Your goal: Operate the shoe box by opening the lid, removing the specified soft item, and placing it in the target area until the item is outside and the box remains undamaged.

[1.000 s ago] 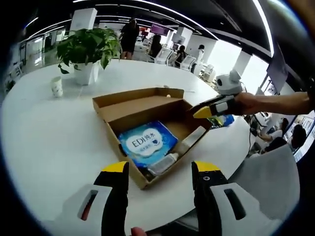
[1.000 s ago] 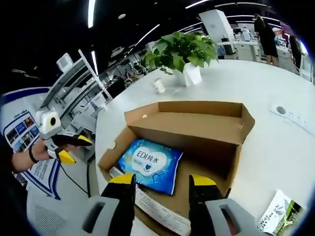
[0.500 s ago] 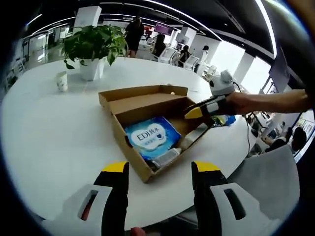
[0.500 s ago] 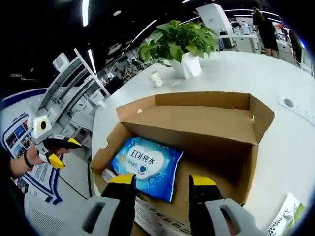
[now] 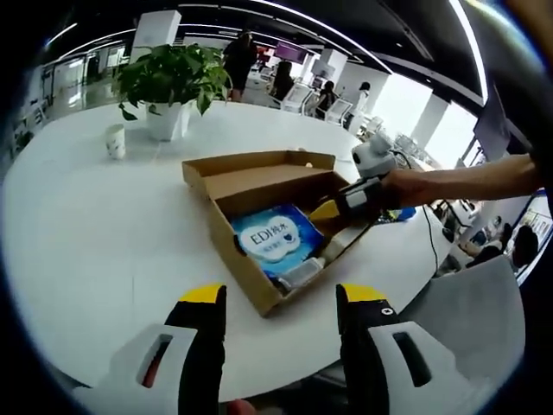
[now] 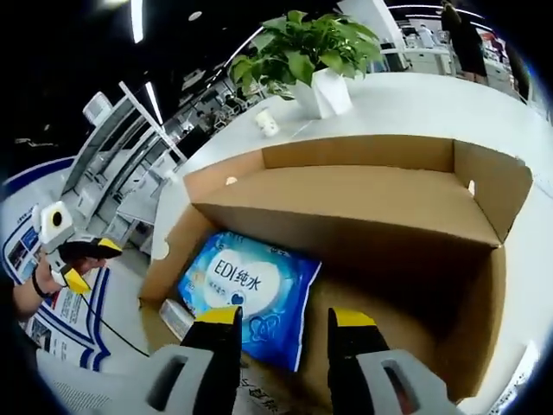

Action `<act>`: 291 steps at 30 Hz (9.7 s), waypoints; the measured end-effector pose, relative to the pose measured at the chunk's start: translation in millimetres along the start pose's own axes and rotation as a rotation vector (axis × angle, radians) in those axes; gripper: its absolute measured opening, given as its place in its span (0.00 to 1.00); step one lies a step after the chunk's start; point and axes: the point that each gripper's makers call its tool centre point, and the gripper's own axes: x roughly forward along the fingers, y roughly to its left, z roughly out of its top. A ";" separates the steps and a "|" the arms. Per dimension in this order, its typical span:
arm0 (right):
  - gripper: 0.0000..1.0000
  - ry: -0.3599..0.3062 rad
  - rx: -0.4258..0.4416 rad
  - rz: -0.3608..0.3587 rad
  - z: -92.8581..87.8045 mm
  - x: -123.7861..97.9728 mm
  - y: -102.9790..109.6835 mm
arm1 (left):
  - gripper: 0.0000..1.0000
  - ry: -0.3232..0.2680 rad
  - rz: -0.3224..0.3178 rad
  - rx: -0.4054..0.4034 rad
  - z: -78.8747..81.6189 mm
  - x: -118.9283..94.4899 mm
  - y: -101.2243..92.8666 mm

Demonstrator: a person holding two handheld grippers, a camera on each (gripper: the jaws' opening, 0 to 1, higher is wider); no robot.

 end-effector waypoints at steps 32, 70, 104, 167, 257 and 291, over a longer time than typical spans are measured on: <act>0.00 0.083 -0.011 -0.036 -14.8 19.6 -1.8 | 0.51 0.008 -0.022 -0.028 -9.1 9.6 -11.1; 0.00 0.104 0.010 -0.138 -20.7 -33.8 -28.1 | 0.47 0.081 -0.014 -0.052 27.0 100.0 -32.6; 0.00 0.028 0.089 -0.128 -26.0 -48.0 -31.9 | 0.31 0.346 0.244 -0.045 -0.2 161.5 -19.5; 0.00 -0.166 0.057 -0.100 2.0 -99.1 15.9 | 0.00 0.020 0.149 -0.239 53.1 117.8 -35.0; 0.00 -0.291 0.263 -0.298 -94.8 -269.5 -114.4 | 0.00 0.112 -0.113 -0.022 88.0 230.9 -242.3; 0.00 -0.274 0.311 -0.308 -101.8 -266.8 -166.4 | 0.00 0.163 -0.115 -0.012 84.6 277.4 -252.1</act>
